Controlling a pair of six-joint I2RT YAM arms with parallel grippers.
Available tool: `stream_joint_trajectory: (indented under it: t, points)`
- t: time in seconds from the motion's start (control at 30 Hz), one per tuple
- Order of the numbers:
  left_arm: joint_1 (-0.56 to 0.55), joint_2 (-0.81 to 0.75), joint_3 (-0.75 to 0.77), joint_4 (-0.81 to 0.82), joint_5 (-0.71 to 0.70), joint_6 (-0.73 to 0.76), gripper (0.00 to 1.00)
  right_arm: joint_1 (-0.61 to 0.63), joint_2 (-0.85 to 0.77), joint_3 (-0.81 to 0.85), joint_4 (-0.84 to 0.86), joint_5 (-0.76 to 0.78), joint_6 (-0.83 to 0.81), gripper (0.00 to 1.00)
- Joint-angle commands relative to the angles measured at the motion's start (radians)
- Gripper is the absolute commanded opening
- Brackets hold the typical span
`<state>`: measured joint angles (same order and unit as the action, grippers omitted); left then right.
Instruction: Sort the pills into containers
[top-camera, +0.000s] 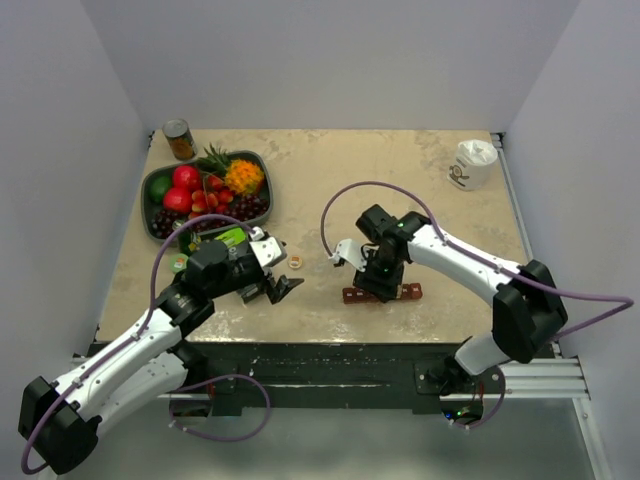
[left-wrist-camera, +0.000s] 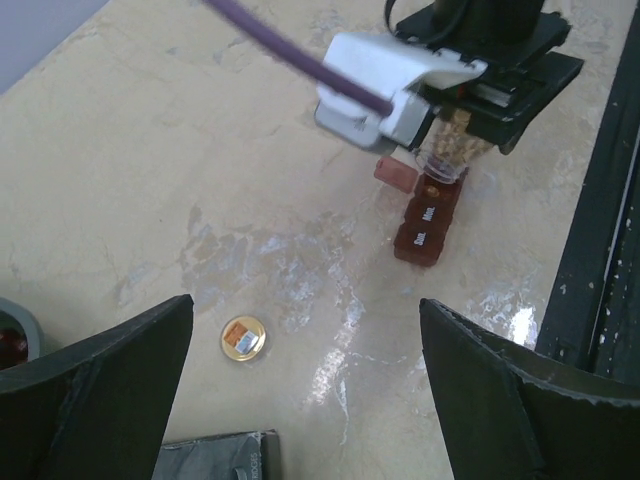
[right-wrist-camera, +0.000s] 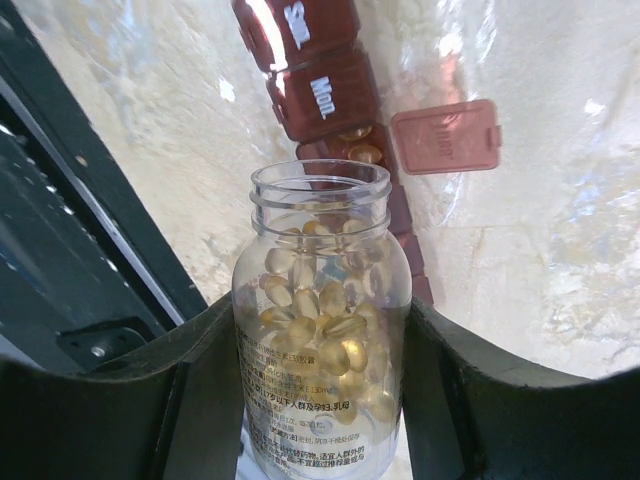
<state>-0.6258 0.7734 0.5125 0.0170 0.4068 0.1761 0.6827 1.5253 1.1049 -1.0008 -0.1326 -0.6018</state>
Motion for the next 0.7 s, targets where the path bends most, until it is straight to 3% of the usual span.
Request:
stream_joint_trajectory:
  t: [0.0, 0.2, 0.33, 0.5, 0.57, 0.67]
  points:
    - [-0.006, 0.024, 0.057, 0.008, -0.175, -0.111, 0.99, -0.035, -0.118, 0.004, 0.096, -0.119, 0.002, 0.13]
    - [0.009, 0.145, 0.104, -0.015, -0.221, -0.237, 0.98, -0.184, -0.214, 0.044, 0.286, -0.336, 0.010, 0.13]
    - [0.014, 0.298, 0.175, -0.095, -0.227, -0.317, 0.91, -0.296, -0.296, -0.022, 0.568, -0.557, 0.089, 0.13]
    - [0.015, 0.452, 0.326, -0.244, -0.335, -0.375, 0.84, -0.337, -0.370, -0.161, 0.928, -0.663, 0.264, 0.13]
    - [0.015, 0.530, 0.388, -0.288, -0.385, -0.397, 0.81, -0.351, -0.379, -0.184, 0.984, -0.705, 0.298, 0.13]
    - [0.017, 0.621, 0.435, -0.345, -0.431, -0.426, 0.81, -0.371, -0.405, -0.172, 0.936, -0.699, 0.277, 0.13]
